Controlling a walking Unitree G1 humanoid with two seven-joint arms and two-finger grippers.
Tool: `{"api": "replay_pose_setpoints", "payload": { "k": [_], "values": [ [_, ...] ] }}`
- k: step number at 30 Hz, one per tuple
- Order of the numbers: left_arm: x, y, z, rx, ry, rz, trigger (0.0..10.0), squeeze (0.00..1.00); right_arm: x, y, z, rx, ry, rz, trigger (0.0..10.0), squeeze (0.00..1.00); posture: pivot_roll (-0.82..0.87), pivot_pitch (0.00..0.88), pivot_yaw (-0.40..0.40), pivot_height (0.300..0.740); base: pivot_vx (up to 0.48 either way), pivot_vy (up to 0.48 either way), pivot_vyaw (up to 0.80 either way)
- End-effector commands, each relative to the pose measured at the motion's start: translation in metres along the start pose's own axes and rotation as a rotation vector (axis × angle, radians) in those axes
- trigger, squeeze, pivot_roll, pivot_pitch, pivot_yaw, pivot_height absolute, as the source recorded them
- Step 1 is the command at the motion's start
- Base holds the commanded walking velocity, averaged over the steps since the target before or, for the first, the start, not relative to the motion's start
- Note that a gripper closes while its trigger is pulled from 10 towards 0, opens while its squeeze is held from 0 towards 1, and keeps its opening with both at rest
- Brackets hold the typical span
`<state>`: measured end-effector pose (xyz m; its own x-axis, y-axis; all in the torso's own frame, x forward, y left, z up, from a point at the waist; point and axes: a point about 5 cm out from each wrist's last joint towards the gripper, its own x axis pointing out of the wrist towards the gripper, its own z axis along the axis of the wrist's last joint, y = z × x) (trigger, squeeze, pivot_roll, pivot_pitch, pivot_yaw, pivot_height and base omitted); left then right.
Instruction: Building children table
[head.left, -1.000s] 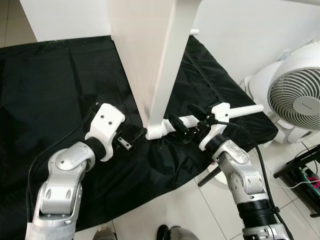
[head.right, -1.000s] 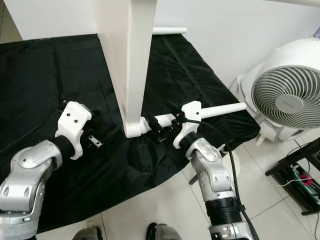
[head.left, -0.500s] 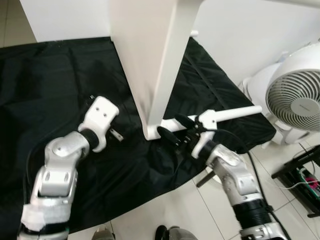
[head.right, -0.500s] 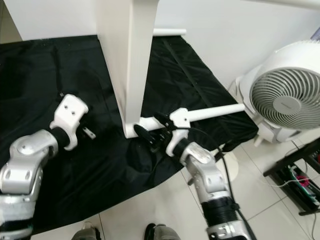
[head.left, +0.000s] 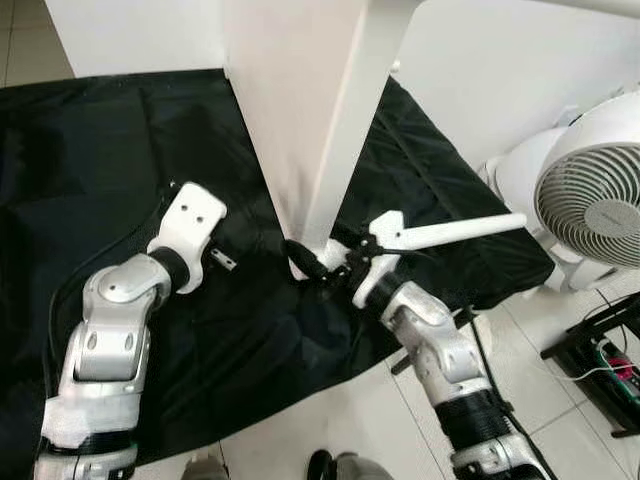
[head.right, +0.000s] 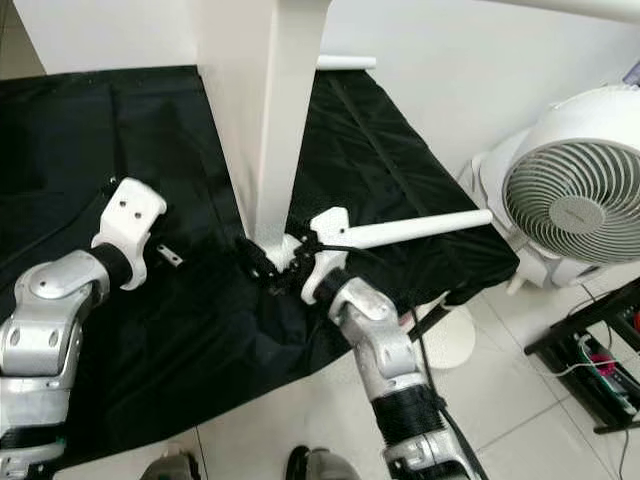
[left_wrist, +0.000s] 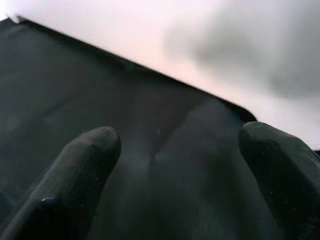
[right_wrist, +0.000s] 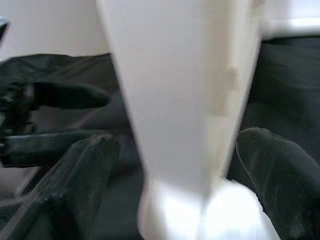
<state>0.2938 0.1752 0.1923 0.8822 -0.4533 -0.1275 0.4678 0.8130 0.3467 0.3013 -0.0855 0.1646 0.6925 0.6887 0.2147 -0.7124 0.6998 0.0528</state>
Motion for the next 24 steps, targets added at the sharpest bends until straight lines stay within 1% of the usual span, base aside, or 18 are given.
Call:
{"api": "replay_pose_setpoints", "payload": {
  "k": [1,4,5,7,8,9,10,11,12,13,14,15,17,19,20,22,24],
  "values": [
    [-0.006,0.013,-0.002,-0.010,-0.010,0.243,10.0,0.00,-0.013,-0.012,0.005,-0.020,-0.015,-0.060,10.0,0.00,0.13,0.126,-0.121,0.740,0.000,0.000,0.00],
    [-0.013,0.023,-0.008,-0.071,-0.014,0.372,10.0,0.00,-0.031,-0.028,0.012,-0.052,-0.037,-0.154,10.0,0.00,0.13,0.119,-0.112,0.740,0.000,0.000,0.00],
    [-0.013,0.023,-0.008,-0.071,-0.014,0.372,10.0,0.00,-0.031,-0.028,0.012,-0.052,-0.037,-0.154,10.0,0.00,0.13,0.119,-0.112,0.740,0.000,0.000,0.00],
    [-0.016,0.029,-0.010,-0.118,-0.011,0.442,10.0,0.00,-0.037,-0.034,0.015,-0.071,-0.046,-0.196,10.0,0.00,0.13,0.105,-0.103,0.740,0.000,0.000,0.00],
    [-0.016,0.029,-0.010,-0.118,-0.011,0.442,10.0,0.00,-0.037,-0.034,0.015,-0.071,-0.046,-0.196,10.0,0.00,0.13,0.105,-0.103,0.740,0.000,0.000,0.00],
    [-0.017,0.033,-0.011,-0.150,-0.017,0.479,10.0,0.00,-0.039,-0.039,0.016,-0.082,-0.055,-0.228,10.0,0.00,0.13,0.090,-0.089,0.740,0.000,0.000,0.00],
    [-0.017,0.036,-0.012,-0.158,-0.012,0.511,10.0,0.00,-0.040,-0.047,0.018,-0.106,-0.060,-0.281,10.0,0.00,0.14,0.081,-0.075,0.740,0.000,0.000,0.00],
    [-0.017,0.036,-0.012,-0.158,-0.012,0.511,10.0,0.00,-0.040,-0.047,0.018,-0.106,-0.060,-0.281,10.0,0.00,0.14,0.081,-0.075,0.740,0.000,0.000,0.00],
    [-0.017,0.038,-0.012,-0.154,-0.004,0.546,10.0,0.00,-0.042,-0.054,0.019,-0.134,-0.061,-0.329,10.0,0.00,0.15,0.072,-0.059,0.740,0.000,0.000,0.00],
    [-0.017,0.040,-0.012,-0.168,-0.011,0.569,10.0,0.00,-0.042,-0.064,0.018,-0.167,-0.050,-0.401,10.0,0.00,0.15,0.071,-0.045,0.740,0.000,0.000,0.00],
    [-0.016,0.041,-0.012,-0.178,-0.018,0.581,10.0,0.00,-0.043,-0.069,0.018,-0.187,-0.042,-0.446,10.0,0.00,0.15,0.071,-0.043,0.740,0.000,0.000,0.00],
    [-0.016,0.041,-0.012,-0.178,-0.018,0.581,10.0,0.00,-0.043,-0.069,0.018,-0.187,-0.042,-0.446,10.0,0.00,0.15,0.071,-0.043,0.740,0.000,0.000,0.00],
    [-0.015,0.043,-0.013,-0.169,-0.028,0.603,10.0,0.00,-0.043,-0.073,0.017,-0.198,-0.039,-0.484,10.0,0.00,0.14,0.069,-0.036,0.740,0.000,0.000,0.00],
    [-0.014,0.046,-0.017,-0.176,-0.042,0.614,10.0,0.00,-0.046,-0.077,0.017,-0.211,-0.041,-0.529,10.0,0.00,0.12,0.073,-0.044,0.740,0.000,0.000,0.00],
    [-0.014,0.046,-0.017,-0.176,-0.042,0.614,10.0,0.00,-0.046,-0.077,0.017,-0.211,-0.041,-0.529,10.0,0.00,0.12,0.073,-0.044,0.740,0.000,0.000,0.00],
    [-0.013,0.047,-0.019,-0.196,-0.072,0.598,10.0,0.00,-0.050,-0.082,0.018,-0.201,-0.043,-0.587,10.0,0.00,0.11,0.088,-0.064,0.740,0.000,0.000,0.00],
    [-0.013,0.048,-0.020,-0.200,-0.102,0.597,10.0,0.00,-0.053,-0.084,0.019,-0.235,-0.040,-0.602,10.0,0.00,0.10,0.090,-0.070,0.740,0.000,0.000,0.00]
  ]
}}
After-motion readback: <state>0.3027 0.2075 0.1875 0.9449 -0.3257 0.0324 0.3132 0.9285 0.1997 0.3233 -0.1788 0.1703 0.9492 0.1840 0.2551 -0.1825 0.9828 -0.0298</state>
